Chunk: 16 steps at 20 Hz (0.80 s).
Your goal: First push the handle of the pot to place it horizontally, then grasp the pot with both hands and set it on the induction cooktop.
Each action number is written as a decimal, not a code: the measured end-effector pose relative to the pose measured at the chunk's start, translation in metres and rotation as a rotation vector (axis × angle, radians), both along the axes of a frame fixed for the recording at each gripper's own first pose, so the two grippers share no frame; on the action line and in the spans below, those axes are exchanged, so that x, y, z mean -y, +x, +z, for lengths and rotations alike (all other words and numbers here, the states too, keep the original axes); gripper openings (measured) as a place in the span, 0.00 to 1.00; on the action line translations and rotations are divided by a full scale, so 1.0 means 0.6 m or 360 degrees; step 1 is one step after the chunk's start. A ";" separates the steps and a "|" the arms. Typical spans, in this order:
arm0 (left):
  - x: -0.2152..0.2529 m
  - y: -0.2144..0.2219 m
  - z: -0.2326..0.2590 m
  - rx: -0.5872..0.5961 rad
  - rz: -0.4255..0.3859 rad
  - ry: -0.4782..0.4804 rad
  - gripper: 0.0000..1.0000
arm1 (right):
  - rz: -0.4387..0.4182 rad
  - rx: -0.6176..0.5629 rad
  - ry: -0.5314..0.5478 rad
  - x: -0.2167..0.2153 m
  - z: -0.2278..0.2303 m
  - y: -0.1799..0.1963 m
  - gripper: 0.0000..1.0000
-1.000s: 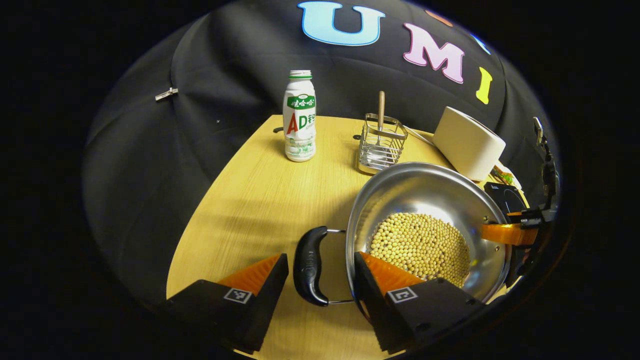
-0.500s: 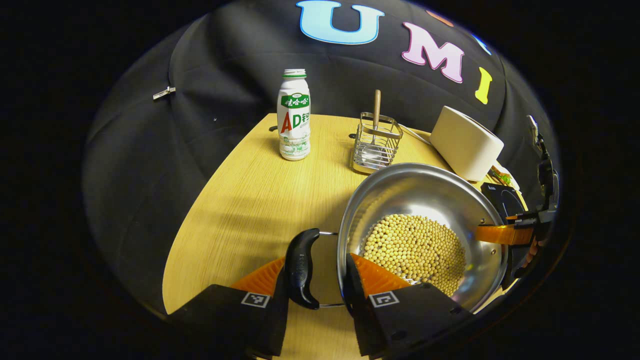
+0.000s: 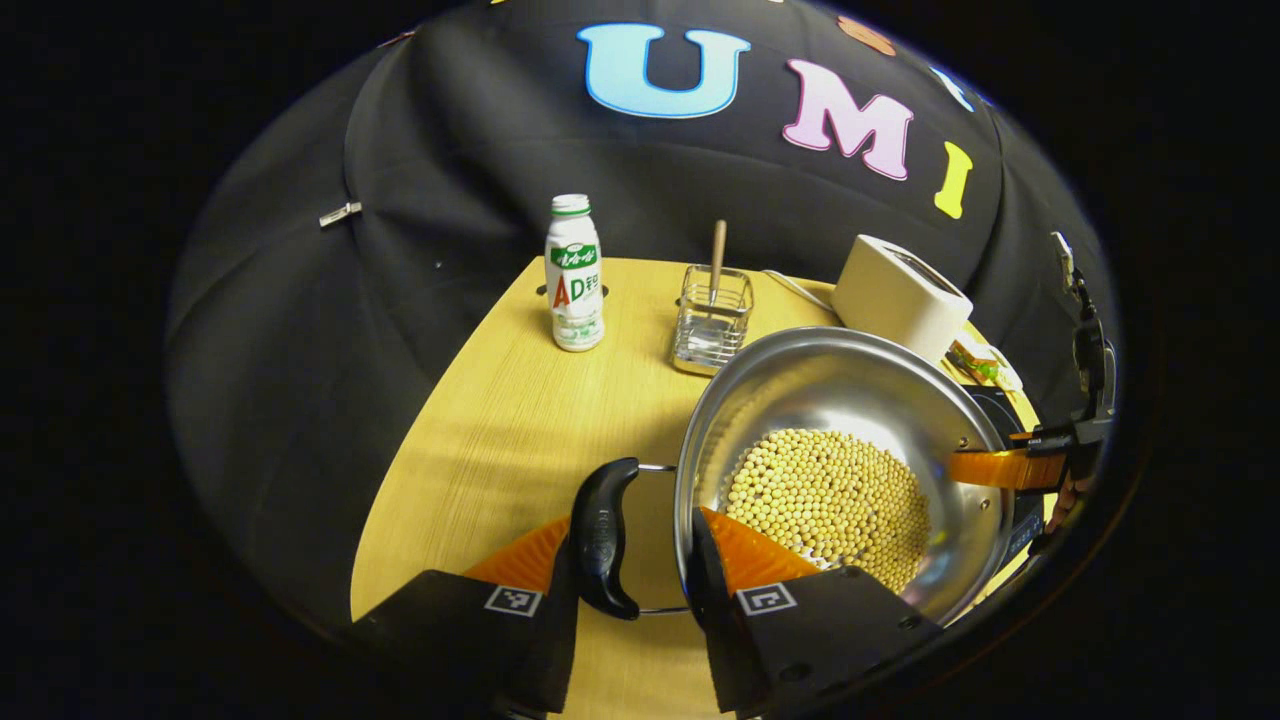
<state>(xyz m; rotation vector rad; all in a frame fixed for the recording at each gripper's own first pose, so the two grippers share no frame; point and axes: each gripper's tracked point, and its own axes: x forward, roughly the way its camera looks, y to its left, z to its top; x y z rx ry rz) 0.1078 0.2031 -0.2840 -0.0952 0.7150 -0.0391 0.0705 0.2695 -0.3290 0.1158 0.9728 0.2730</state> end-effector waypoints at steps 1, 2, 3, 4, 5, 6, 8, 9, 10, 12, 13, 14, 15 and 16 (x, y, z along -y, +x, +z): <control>0.010 -0.004 0.011 0.0006 -0.0001 -0.0004 0.56 | -0.0014 0.0010 0.0003 0.011 0.009 -0.004 0.54; 0.019 -0.008 0.019 0.0013 -0.0003 -0.0005 0.55 | -0.0025 0.0015 0.0004 0.022 0.020 -0.009 0.54; 0.028 -0.010 0.027 0.0012 -0.0011 -0.0002 0.56 | -0.0027 0.0021 0.0004 0.033 0.028 -0.014 0.54; 0.041 -0.011 0.033 0.0014 -0.0021 -0.0003 0.56 | -0.0031 0.0022 0.0005 0.045 0.036 -0.018 0.54; 0.052 -0.014 0.041 0.0011 -0.0026 -0.0008 0.55 | -0.0041 0.0025 0.0010 0.059 0.042 -0.021 0.54; 0.067 -0.020 0.049 0.0010 -0.0032 -0.0012 0.55 | -0.0060 0.0028 0.0010 0.075 0.049 -0.022 0.54; 0.099 -0.024 0.059 0.0004 -0.0052 -0.0016 0.55 | -0.0066 0.0036 -0.0007 0.110 0.061 -0.026 0.54; 0.116 -0.024 0.060 -0.0005 -0.0055 -0.0031 0.56 | -0.0071 0.0040 -0.0010 0.124 0.064 -0.026 0.54; 0.133 -0.025 0.062 -0.0016 -0.0055 -0.0047 0.55 | -0.0081 0.0040 -0.0015 0.143 0.068 -0.026 0.54; 0.171 -0.022 0.067 -0.0029 -0.0066 -0.0061 0.56 | -0.0098 0.0045 -0.0031 0.179 0.072 -0.024 0.54; 0.190 -0.019 0.072 -0.0031 -0.0080 -0.0060 0.56 | -0.0106 0.0048 -0.0036 0.198 0.073 -0.024 0.54; 0.208 -0.015 0.075 -0.0028 -0.0094 -0.0060 0.56 | -0.0120 0.0049 -0.0036 0.216 0.075 -0.024 0.54; 0.226 -0.012 0.079 -0.0026 -0.0108 -0.0060 0.56 | -0.0139 0.0049 -0.0035 0.235 0.077 -0.024 0.54; 0.243 -0.007 0.081 -0.0026 -0.0123 -0.0060 0.56 | -0.0153 0.0050 -0.0037 0.253 0.077 -0.023 0.54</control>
